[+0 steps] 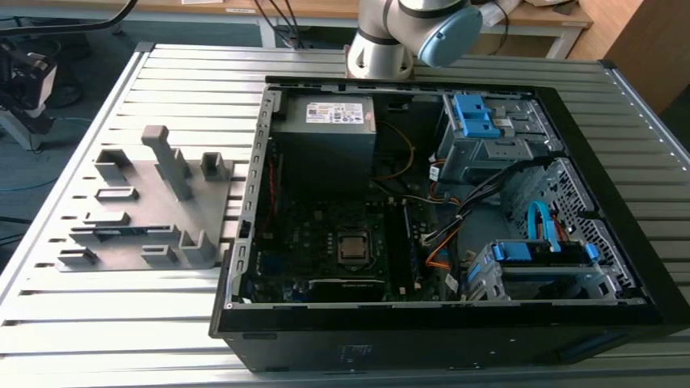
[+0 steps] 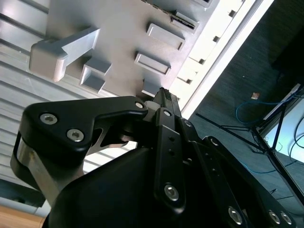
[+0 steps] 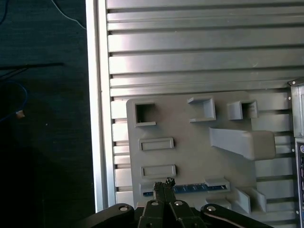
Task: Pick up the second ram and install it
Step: 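Reach for the second ram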
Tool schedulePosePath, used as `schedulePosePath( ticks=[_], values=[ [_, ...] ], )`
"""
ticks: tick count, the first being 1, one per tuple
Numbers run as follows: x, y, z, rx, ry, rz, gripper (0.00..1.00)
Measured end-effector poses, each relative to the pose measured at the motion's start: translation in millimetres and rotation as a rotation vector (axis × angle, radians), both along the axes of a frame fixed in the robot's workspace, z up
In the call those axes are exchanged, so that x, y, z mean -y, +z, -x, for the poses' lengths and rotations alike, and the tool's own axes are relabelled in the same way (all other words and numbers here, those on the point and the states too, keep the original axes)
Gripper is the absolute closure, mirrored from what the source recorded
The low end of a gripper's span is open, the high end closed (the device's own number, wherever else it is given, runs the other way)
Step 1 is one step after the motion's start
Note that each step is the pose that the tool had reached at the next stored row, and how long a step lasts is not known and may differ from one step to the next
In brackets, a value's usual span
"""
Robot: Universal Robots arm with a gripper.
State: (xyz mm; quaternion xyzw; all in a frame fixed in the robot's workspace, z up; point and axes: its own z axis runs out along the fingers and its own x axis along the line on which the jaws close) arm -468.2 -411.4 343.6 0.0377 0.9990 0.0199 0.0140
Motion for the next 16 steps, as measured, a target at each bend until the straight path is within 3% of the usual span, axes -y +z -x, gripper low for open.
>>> schedulePosePath(
  ticks=[16],
  values=[
    [0.0, -14.8, 0.0, 0.0000, 0.000, 0.0000, 0.90]
  ],
)
